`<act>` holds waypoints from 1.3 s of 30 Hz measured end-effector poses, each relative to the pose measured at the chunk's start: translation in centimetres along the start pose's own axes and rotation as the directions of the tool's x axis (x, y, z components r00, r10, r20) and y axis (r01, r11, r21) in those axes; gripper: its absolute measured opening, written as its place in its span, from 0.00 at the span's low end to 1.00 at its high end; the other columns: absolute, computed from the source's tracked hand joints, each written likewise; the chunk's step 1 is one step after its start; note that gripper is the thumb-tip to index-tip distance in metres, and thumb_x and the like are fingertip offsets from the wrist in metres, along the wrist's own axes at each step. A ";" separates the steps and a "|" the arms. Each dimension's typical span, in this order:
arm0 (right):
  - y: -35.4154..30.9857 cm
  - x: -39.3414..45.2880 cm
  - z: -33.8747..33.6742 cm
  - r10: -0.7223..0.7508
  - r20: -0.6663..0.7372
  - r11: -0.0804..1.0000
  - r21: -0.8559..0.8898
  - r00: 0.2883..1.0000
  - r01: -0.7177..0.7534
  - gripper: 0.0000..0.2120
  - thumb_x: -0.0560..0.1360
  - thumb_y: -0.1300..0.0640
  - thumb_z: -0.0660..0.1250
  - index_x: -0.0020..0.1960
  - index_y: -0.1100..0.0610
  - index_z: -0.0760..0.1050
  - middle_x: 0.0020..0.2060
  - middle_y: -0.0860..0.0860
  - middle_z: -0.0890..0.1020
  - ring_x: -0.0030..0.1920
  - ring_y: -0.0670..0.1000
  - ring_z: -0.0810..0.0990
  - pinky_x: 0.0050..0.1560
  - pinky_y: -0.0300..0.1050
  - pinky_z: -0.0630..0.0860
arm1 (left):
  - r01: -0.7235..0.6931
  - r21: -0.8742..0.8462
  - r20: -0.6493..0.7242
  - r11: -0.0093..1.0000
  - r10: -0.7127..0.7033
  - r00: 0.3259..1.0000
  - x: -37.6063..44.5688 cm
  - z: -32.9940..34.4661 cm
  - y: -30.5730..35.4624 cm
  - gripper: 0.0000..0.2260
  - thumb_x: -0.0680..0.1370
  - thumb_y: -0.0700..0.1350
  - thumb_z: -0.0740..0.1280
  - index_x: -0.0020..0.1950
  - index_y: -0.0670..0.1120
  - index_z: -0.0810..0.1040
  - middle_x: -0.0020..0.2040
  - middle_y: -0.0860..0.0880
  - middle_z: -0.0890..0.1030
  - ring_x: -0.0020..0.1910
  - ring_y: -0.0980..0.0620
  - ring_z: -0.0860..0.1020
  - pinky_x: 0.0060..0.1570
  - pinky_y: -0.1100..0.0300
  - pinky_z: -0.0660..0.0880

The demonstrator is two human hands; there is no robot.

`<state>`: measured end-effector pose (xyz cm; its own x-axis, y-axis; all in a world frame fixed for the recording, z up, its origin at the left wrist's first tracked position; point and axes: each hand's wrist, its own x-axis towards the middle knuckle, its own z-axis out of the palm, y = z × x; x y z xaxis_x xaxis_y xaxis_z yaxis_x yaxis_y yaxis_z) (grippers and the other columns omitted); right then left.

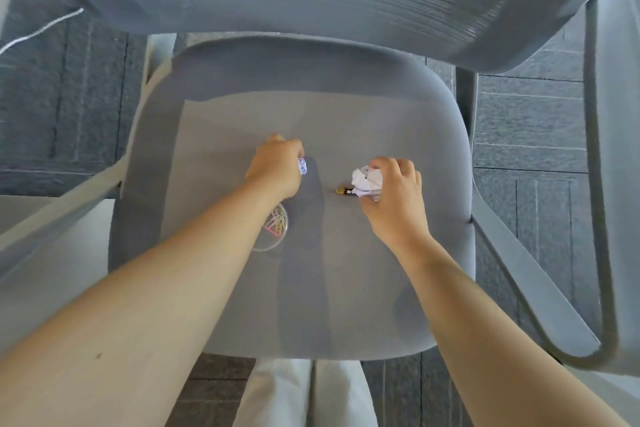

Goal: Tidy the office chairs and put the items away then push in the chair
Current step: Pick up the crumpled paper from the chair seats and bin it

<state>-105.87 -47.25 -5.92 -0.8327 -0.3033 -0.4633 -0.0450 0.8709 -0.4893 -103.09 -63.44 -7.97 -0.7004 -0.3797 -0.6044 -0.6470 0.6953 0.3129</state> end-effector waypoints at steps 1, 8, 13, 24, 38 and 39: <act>-0.2 -0.1 -0.2 0.006 0.002 1.000 -0.005 1.000 -0.006 0.21 0.73 0.68 0.62 0.66 0.58 0.68 0.64 0.55 0.68 0.64 0.56 0.64 0.49 0.39 0.63 | -0.005 -0.026 -0.020 1.000 0.004 1.000 -0.3 -0.4 0.0 0.15 0.74 0.34 0.64 0.60 0.42 0.75 0.64 0.40 0.70 0.61 0.40 0.72 0.56 0.54 0.71; -4.7 -2.1 -2.1 -0.089 0.004 0.996 -0.014 0.996 0.089 0.20 0.73 0.67 0.62 0.64 0.58 0.69 0.63 0.56 0.70 0.63 0.57 0.66 0.49 0.42 0.66 | -0.041 -0.265 -0.226 0.963 -0.021 0.974 -5.2 -5.5 -0.9 0.15 0.72 0.34 0.66 0.58 0.41 0.76 0.61 0.40 0.72 0.59 0.41 0.73 0.49 0.62 0.64; -8.7 -4.3 -3.3 -0.237 0.073 0.969 -0.056 0.969 0.241 0.19 0.74 0.64 0.63 0.65 0.58 0.68 0.64 0.55 0.70 0.64 0.56 0.66 0.56 0.43 0.67 | 0.034 -0.453 -0.282 0.891 -0.180 0.943 -10.3 -6.8 -3.4 0.13 0.70 0.35 0.68 0.55 0.40 0.78 0.59 0.39 0.76 0.56 0.43 0.75 0.39 0.68 0.62; -14.0 -14.3 1.6 -0.541 0.391 0.743 -0.195 0.745 0.641 0.18 0.72 0.62 0.64 0.62 0.59 0.71 0.61 0.58 0.73 0.61 0.60 0.70 0.56 0.47 0.68 | 0.196 -0.715 -0.320 0.671 -0.563 0.762 -25.6 -1.8 -11.3 0.14 0.71 0.38 0.69 0.56 0.42 0.78 0.59 0.40 0.77 0.54 0.43 0.77 0.45 0.60 0.69; -13.8 -25.1 17.7 -0.483 0.709 0.556 -0.207 0.515 0.805 0.18 0.71 0.65 0.65 0.60 0.60 0.72 0.60 0.59 0.73 0.58 0.59 0.71 0.53 0.47 0.70 | 0.579 -0.708 -0.010 0.405 -0.825 0.564 -37.1 11.7 -24.9 0.15 0.72 0.33 0.64 0.58 0.37 0.76 0.61 0.37 0.73 0.59 0.36 0.72 0.55 0.51 0.71; -14.0 -25.3 18.6 -0.479 0.709 0.549 -0.217 0.517 0.807 0.16 0.71 0.65 0.66 0.59 0.60 0.73 0.60 0.59 0.74 0.56 0.58 0.71 0.52 0.47 0.71 | 0.586 -0.706 0.006 0.398 -0.824 0.567 -36.9 12.2 -26.0 0.15 0.72 0.33 0.64 0.58 0.38 0.76 0.61 0.37 0.73 0.59 0.36 0.72 0.54 0.52 0.71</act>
<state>-73.88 -58.99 -1.10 -0.0176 -0.8485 -0.5290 -0.8164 0.3176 -0.4823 -56.73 -60.04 -2.71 0.1376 -0.7844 -0.6048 -0.8806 -0.3764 0.2879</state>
